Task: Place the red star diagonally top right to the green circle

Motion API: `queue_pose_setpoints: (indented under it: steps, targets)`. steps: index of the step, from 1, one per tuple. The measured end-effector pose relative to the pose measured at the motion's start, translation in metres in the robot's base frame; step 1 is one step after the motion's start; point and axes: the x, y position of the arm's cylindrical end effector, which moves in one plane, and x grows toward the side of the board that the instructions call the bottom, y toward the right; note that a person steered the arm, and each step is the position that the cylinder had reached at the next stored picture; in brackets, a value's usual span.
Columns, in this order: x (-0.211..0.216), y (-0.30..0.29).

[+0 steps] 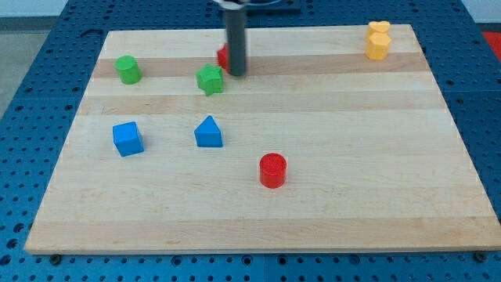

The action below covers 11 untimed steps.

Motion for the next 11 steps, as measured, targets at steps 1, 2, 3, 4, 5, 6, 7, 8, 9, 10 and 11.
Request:
queue_pose_setpoints:
  steps: [1, 2, 3, 4, 5, 6, 7, 8, 9, 10, 11]
  targets:
    - [-0.011, -0.035]
    - [-0.002, -0.011]
    - [-0.001, 0.024]
    - [-0.013, 0.039]
    - [-0.034, 0.011]
    - [-0.037, -0.057]
    - [-0.037, -0.087]
    - [-0.038, -0.041]
    - [-0.049, 0.005]
    - [-0.073, -0.009]
    - [-0.079, -0.070]
